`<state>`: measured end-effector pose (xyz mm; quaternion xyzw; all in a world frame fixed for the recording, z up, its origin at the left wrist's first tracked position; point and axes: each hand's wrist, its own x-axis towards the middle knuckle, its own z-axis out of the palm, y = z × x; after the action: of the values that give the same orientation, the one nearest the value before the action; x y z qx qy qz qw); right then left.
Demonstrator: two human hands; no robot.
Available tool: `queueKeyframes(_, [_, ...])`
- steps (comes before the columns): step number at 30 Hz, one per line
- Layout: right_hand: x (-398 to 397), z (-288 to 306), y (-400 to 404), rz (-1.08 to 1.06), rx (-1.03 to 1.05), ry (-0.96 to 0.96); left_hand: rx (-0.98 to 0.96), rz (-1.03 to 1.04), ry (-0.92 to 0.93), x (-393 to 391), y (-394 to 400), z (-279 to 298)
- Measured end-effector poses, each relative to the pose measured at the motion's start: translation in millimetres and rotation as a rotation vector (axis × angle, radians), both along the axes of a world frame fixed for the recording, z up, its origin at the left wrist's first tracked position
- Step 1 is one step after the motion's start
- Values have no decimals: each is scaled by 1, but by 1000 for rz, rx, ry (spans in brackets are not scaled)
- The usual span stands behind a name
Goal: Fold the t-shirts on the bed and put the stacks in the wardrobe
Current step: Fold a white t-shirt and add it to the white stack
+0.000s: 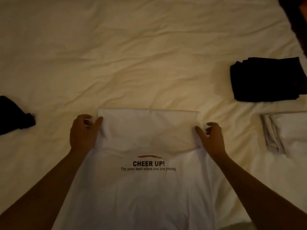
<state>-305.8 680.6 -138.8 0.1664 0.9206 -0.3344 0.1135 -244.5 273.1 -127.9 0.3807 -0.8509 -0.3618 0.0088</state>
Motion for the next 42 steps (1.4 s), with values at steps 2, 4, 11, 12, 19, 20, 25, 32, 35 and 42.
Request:
queueKeyframes(2, [-23, 2, -7, -99, -138, -136, 234, 58, -105, -20, -3, 0])
queueKeyframes(4, [-41, 2, -12, -164, -272, -207, 327, 57, -138, -34, -4, -2])
queueKeyframes(11, [-67, 0, -24, -284, -420, -116, 528, 299, 120, -55, -2, -12])
queueKeyframes(12, [-69, 0, -23, -281, -421, -108, 546, 314, 157, -56, -2, -16])
queueKeyframes(19, [-72, 1, -22, -180, -391, -196, 153, 41, -42, -52, 11, -21])
queueKeyframes(20, [-72, 0, -21, -163, -400, -208, 98, 38, -76, -54, 12, -20])
queueKeyframes(25, [-72, -5, -18, -56, -326, -232, 214, -52, -261, -61, 6, -17])
queueKeyframes(32, [-120, 11, -32, -13, -266, 28, 261, -47, 52, -91, -18, -6])
queueKeyframes(35, [-138, 9, -38, 11, -174, -44, 140, -38, 18, -114, -14, -13])
queueKeyframes(42, [-71, -1, -94, 512, 424, 285, -541, -552, 120, -69, 61, -25])
